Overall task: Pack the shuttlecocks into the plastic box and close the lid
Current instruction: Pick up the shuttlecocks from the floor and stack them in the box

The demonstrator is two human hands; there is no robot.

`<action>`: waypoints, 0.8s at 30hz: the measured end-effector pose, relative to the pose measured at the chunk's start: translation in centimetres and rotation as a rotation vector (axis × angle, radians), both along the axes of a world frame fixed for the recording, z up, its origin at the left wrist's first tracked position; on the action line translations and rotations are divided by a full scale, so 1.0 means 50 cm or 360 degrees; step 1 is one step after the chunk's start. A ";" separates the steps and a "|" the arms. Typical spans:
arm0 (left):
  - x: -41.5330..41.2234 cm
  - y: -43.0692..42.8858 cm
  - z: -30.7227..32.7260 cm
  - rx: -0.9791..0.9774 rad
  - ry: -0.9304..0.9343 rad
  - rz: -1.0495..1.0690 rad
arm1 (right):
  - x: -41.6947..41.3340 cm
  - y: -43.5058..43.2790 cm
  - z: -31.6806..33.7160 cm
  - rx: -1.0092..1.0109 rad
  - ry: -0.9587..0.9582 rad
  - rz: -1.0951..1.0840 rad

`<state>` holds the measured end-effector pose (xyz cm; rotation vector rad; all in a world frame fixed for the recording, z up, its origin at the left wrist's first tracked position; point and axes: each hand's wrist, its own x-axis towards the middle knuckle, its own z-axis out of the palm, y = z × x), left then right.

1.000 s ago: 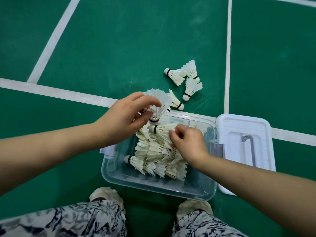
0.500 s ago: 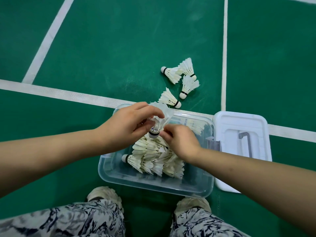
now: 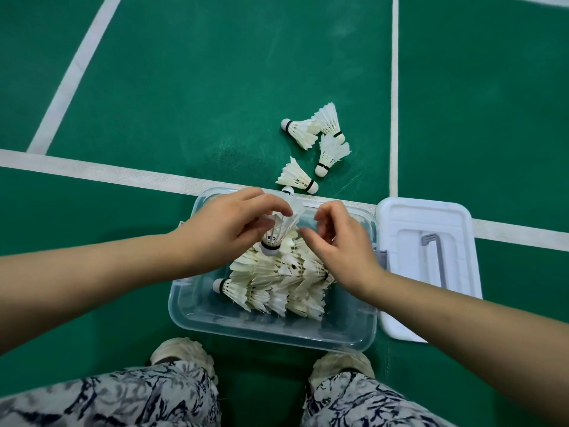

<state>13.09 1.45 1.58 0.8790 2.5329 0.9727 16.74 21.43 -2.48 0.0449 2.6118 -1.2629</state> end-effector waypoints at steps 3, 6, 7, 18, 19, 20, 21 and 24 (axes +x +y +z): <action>0.001 0.012 0.004 -0.0045 0.0031 -0.0076 | 0.009 0.005 0.022 -0.0006 0.0200 0.0046; 0.003 0.029 0.010 -0.0028 0.0069 -0.0154 | 0.011 0.008 0.031 0.0097 0.0363 0.0170; 0.004 0.034 0.013 -0.0010 0.0086 -0.0161 | 0.012 0.010 0.033 0.0132 0.0418 0.0190; 0.001 0.014 -0.013 -0.0110 0.0028 -0.0038 | 0.038 0.057 0.021 0.0259 0.0092 -0.0053; 0.002 0.013 -0.018 -0.0108 0.0016 -0.0037 | 0.033 0.054 0.022 0.0288 0.0057 -0.0032; 0.000 0.012 -0.020 -0.0105 0.0013 -0.0029 | 0.029 0.050 0.022 0.0293 0.0032 -0.0023; -0.002 0.012 -0.021 -0.0103 0.0014 -0.0015 | 0.025 0.045 0.021 0.0285 0.0010 -0.0019; -0.008 0.012 -0.018 -0.0143 0.0002 0.0015 | 0.017 0.031 0.018 0.0286 -0.0024 0.0023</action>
